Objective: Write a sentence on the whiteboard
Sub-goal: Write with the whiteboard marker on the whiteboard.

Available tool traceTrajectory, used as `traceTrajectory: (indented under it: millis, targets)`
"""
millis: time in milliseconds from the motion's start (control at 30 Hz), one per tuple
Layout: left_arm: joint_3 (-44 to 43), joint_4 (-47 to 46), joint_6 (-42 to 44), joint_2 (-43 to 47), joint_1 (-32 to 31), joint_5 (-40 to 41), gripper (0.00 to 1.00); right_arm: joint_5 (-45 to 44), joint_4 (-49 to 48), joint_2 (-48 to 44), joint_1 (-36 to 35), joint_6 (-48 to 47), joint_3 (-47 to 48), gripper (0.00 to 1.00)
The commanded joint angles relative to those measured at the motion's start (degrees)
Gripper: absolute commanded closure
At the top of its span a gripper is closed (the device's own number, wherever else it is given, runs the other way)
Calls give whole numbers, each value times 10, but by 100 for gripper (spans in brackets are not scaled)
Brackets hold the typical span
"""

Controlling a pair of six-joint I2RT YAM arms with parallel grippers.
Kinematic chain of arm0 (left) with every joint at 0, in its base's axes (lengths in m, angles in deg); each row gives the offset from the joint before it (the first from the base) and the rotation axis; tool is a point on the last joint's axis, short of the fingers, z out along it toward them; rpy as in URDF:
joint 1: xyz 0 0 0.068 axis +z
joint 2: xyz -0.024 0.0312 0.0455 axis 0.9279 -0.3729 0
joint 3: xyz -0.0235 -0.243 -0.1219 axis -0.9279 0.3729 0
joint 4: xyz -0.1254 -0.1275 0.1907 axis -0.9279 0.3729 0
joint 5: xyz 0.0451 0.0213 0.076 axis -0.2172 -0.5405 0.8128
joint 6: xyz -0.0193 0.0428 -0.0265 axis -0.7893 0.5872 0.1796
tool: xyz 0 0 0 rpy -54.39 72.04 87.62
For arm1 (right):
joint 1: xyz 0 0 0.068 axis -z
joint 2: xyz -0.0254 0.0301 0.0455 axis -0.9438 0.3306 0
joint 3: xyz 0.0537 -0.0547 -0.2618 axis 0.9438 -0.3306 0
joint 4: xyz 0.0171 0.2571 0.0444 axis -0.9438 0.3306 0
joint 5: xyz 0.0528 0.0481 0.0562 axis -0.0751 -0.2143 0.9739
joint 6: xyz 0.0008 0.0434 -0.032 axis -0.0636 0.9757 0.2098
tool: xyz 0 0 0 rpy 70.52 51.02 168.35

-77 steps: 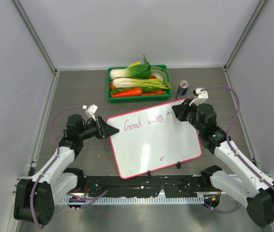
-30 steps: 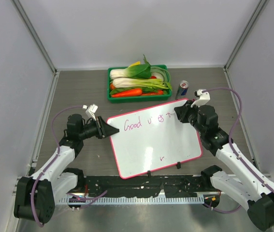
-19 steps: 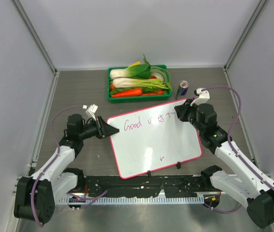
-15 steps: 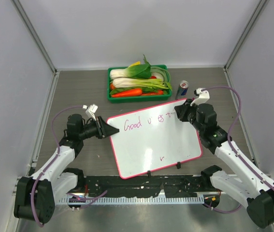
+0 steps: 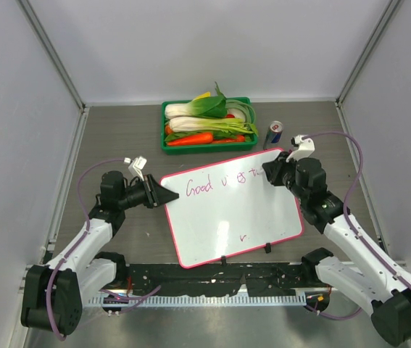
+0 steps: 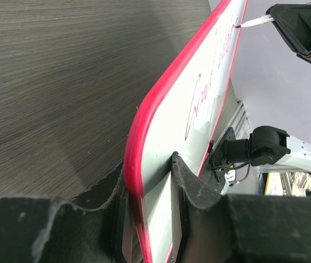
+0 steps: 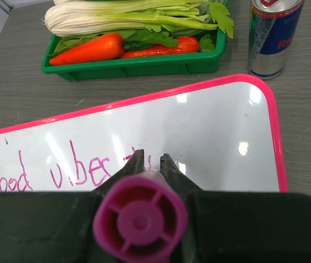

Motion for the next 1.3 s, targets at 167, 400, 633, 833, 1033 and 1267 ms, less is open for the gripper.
traceTrajectory:
  millis: [167, 400, 633, 833, 1033, 1267]
  targets:
    - [8, 20, 99, -7, 14, 124, 100, -20, 12, -25, 2, -5, -9, 99]
    - [8, 18, 100, -12, 13, 121, 100, -59, 3, -2, 1, -2, 11, 98]
    - [8, 17, 100, -13, 14, 119, 100, -62, -22, 26, 2, 3, 38, 98]
    - [7, 17, 99, -12, 14, 119, 100, -40, -39, 40, 1, 9, 49, 99]
    - [7, 14, 101, -17, 14, 118, 100, -11, -25, 40, 2, 7, 45, 98]
    - [5, 15, 100, -16, 12, 119, 100, 14, -12, 28, 2, 9, 28, 98]
